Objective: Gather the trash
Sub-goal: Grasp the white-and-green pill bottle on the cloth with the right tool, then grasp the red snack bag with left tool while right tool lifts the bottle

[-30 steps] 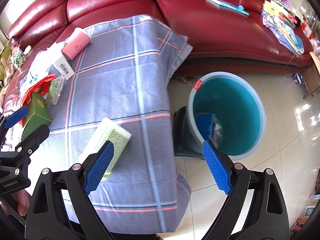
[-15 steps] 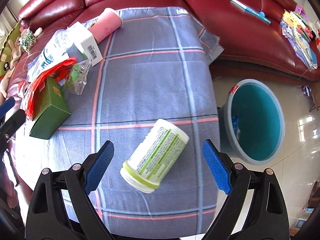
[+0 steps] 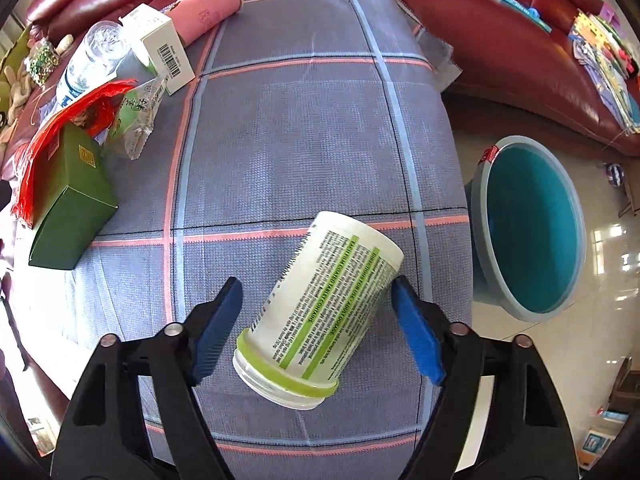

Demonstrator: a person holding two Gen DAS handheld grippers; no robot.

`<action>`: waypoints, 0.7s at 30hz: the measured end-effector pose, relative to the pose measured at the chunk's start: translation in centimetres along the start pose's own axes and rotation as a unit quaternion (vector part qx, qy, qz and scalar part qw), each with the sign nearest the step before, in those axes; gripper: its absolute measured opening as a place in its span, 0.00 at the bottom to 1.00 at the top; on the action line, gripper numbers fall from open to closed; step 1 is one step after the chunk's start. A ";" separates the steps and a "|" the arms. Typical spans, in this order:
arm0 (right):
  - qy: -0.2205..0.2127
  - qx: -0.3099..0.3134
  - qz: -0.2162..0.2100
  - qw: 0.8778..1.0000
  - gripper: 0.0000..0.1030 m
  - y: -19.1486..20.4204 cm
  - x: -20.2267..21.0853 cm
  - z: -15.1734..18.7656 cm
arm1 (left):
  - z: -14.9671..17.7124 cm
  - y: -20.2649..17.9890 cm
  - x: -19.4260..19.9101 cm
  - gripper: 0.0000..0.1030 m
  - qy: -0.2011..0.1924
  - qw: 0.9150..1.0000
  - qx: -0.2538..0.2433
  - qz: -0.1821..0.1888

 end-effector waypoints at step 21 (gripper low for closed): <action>-0.019 0.046 -0.024 0.998 0.53 2.0 0.4 -0.3 | 0.0 -0.1 -3.4 0.90 0.022 0.999 0.024 -0.012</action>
Point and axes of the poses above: each gripper's, at about its wrist camera, not at the fingertips, and x roughly against the way its jaws point, y to its left, z to its underside, the point moved 6 cm from there along -x, roughly the way its jaws point, and after that the axes turned 9 degrees about -y, right-handed, at the moved point
